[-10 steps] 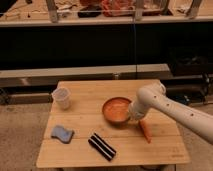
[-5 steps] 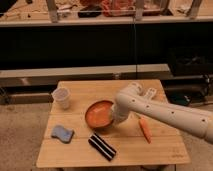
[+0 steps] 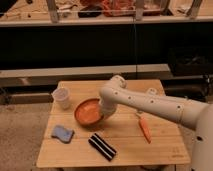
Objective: Drag the ceramic bowl in a circle
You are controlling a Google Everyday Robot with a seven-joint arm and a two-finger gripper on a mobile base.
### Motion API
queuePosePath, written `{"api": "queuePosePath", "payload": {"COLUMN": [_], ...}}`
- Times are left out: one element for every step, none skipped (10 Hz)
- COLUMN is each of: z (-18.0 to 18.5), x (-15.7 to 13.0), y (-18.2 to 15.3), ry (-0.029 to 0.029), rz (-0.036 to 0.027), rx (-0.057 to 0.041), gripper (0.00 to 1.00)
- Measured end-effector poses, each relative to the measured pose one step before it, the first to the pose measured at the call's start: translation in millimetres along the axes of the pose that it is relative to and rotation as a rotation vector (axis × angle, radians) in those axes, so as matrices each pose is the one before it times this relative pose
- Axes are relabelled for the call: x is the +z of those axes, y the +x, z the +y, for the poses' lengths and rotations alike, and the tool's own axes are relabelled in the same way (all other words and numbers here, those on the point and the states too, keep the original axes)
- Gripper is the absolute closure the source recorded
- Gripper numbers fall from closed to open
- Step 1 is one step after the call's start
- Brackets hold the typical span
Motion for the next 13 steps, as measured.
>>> {"api": "queuePosePath", "payload": {"z": [-9.07,-16.55,-15.02,-13.5,-8.42,-1.79,1.5,6.53,10.95,12.65,10.3,11.58,13.53], "x": [0.41,0.69,0.96,0.93,1.78,3.78,1.81,0.26,-0.24,-1.21,-1.05,-0.68,0.12], "y": [11.11,13.1,9.68,6.59,5.58,12.11,12.14,12.31,15.48,18.08,15.05,15.84,15.33], "ry": [-0.00265,-0.00793,-0.01224,-0.01147,-0.00084,-0.01531,0.00246,0.00177,0.00004,0.00346,0.00427,0.00301,0.00028], "rz": [0.00419,0.0054,0.0087,0.00914,0.00062,-0.00306,-0.00665,-0.00826,-0.00995,-0.00977,-0.00742,-0.00765,-0.00612], "rx": [0.0054,-0.00005,-0.00502,-0.00507,0.00804,0.02924,0.03465,0.03487,0.04185,0.0491,0.03998,0.04202,0.04187], "gripper": [0.99,0.99,0.99,0.99,0.99,0.99,0.99,0.99,0.99,0.99,0.99,0.99,0.99]}}
